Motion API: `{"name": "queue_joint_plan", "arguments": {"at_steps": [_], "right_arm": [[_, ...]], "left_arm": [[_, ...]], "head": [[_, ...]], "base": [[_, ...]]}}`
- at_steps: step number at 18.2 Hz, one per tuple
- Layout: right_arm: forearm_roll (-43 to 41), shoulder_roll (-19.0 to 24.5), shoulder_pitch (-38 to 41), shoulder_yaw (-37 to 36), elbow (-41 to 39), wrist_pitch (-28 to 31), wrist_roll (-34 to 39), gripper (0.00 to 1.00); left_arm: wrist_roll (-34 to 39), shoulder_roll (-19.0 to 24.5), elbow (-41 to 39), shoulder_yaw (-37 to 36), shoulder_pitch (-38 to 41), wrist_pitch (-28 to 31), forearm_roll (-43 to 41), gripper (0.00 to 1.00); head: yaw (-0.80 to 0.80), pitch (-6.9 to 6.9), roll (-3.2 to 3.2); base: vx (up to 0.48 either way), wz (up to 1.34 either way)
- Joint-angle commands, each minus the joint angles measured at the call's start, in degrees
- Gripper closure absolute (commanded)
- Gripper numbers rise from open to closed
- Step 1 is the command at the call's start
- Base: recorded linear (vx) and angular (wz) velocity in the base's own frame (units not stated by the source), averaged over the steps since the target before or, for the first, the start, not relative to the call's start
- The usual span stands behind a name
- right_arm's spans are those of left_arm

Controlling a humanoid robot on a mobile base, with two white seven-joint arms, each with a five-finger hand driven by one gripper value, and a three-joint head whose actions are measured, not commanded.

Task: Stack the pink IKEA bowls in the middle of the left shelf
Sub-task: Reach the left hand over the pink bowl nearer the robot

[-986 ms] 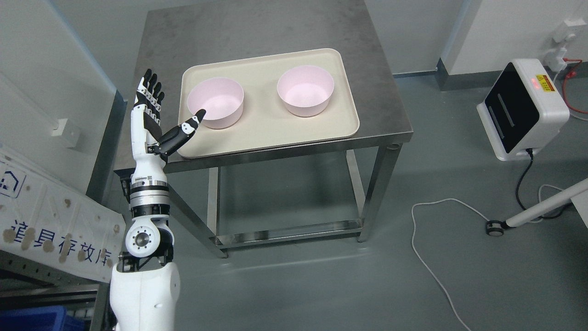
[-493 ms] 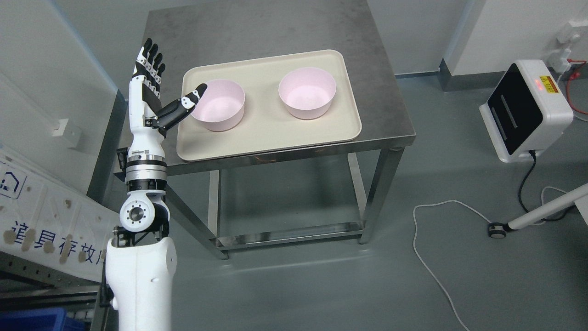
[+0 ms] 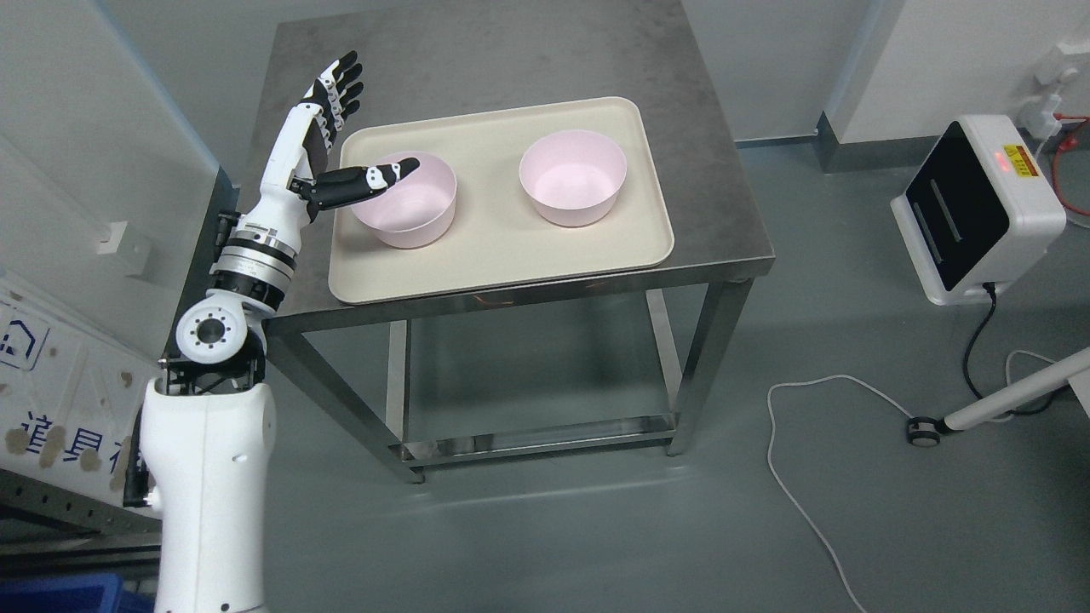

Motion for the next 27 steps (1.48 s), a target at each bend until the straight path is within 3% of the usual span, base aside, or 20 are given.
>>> {"name": "queue_joint_plan", "arguments": {"at_steps": [1, 4, 10, 14, 18, 21, 25, 27], "right_arm": [[0.44, -1.00, 0.00, -0.62, 0.01, -0.05, 0.01, 0.00], [0.44, -1.00, 0.00, -0.62, 0.01, -0.05, 0.01, 0.00], [0.44, -1.00, 0.00, -0.62, 0.01, -0.05, 0.01, 0.00], [0.44, -1.00, 0.00, -0.62, -0.08, -0.05, 0.01, 0.00], [0.44, -1.00, 0.00, -0.62, 0.01, -0.05, 0.01, 0.00], [0.44, -1.00, 0.00, -0.62, 0.01, -0.05, -0.07, 0.00], [0.44, -1.00, 0.00, -0.62, 0.01, -0.05, 0.01, 0.00], [0.44, -1.00, 0.00, -0.62, 0.01, -0.05, 0.01, 0.00]], "left_arm": [[-2.26, 8.75, 11.02, -7.50, -8.31, 3.30, -2.49, 0.03], [-8.32, 8.49, 12.87, -11.89, -10.51, 4.79, -3.01, 0.09], [-8.68, 7.61, 17.52, -14.80, -10.69, 4.36, -10.29, 0.17], [-8.25, 6.82, 20.25, -13.58, -10.69, 0.15, -18.37, 0.19], [-8.16, 6.29, 20.96, -12.78, -10.78, -1.79, -20.94, 0.33], [-8.24, 6.20, 20.96, -12.69, -10.78, -4.86, -23.14, 0.48], [-8.42, 5.76, 20.96, -13.13, -11.48, -5.14, -23.14, 0.59], [-8.42, 5.50, 20.96, -13.22, -11.57, -6.36, -23.14, 0.73]], "head": [[0.00, 0.00, 0.00], [0.00, 0.00, 0.00], [0.00, 0.00, 0.00], [0.00, 0.00, 0.00], [0.00, 0.00, 0.00], [0.00, 0.00, 0.00], [0.00, 0.00, 0.00], [0.00, 0.00, 0.00]], "base": [[0.000, 0.00], [0.000, 0.00], [0.001, -0.01], [0.000, 0.00], [0.005, 0.01], [-0.010, 0.03], [-0.006, 0.01], [0.000, 0.00]]}}
